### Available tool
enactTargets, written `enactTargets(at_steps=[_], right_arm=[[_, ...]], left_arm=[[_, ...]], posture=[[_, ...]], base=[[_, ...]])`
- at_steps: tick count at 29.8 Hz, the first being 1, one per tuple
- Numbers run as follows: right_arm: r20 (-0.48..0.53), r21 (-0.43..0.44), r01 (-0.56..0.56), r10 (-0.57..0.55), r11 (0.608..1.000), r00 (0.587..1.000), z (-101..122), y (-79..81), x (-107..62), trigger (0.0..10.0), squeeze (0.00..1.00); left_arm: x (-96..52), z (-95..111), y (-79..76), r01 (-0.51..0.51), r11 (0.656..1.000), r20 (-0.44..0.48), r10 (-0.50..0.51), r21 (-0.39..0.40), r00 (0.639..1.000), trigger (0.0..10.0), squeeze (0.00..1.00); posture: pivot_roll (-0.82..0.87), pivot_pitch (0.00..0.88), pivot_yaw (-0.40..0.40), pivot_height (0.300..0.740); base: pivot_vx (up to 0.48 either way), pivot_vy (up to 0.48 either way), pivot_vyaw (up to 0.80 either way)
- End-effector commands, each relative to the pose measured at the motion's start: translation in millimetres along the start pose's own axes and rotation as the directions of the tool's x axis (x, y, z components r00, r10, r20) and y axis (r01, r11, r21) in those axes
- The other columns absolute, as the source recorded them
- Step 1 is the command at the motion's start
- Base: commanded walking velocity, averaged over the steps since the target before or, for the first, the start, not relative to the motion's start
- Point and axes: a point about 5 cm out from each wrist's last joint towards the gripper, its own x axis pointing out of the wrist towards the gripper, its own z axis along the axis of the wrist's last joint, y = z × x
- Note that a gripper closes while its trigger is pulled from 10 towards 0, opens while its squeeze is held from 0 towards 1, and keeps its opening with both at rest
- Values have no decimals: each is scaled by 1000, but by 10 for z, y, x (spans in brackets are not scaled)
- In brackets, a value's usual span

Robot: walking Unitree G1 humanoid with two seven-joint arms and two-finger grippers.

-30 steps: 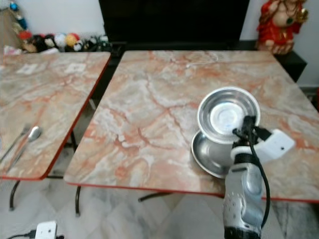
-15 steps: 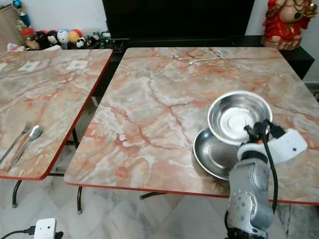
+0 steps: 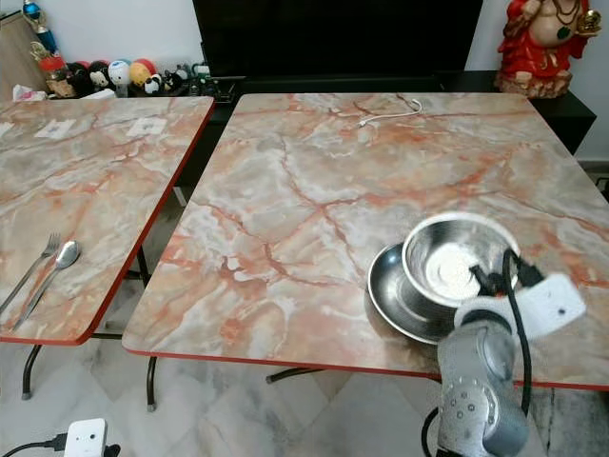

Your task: Setting the table

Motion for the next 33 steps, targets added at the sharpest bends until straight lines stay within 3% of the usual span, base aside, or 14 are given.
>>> enactTargets(at_steps=[1, 22, 23, 31, 32, 33], right_arm=[[-29, 15, 2, -2, 1000, 1000, -49, 19, -10, 10000, 0], [-108, 17, -46, 48, 999, 993, -164, 87, 25, 10000, 0], [-117, 6, -42, 42, 999, 992, -175, 80, 29, 10000, 173], [-143, -5, -50, 49, 999, 988, -219, 82, 36, 10000, 169], [-145, -8, -46, 44, 999, 988, -223, 78, 37, 10000, 631], [-146, -11, -44, 42, 999, 988, -224, 76, 37, 10000, 631]], left_arm=[[-16, -48, 48, -2, 1000, -24, 3, 19, 1000, 10000, 0], [-20, -61, 43, 1, 1000, -30, -1, 22, 1000, 10000, 0], [-21, -64, 44, 1, 1000, -31, 0, 22, 1000, 10000, 0], [-21, -69, 45, 1, 1000, -35, 0, 21, 999, 10000, 0], [-21, -68, 44, 1, 1000, -35, 0, 21, 999, 10000, 0], [-21, -67, 44, 1, 1000, -34, 0, 20, 999, 10000, 0]], posture=[[-39, 43, 47, 740], [-36, 43, 45, 740], [-38, 43, 45, 740], [-37, 43, 45, 740], [-36, 43, 45, 740], [-36, 43, 45, 740]], base=[[0, 0, 0], [0, 0, 0], [0, 0, 0], [0, 0, 0], [0, 0, 0], [0, 0, 0]])
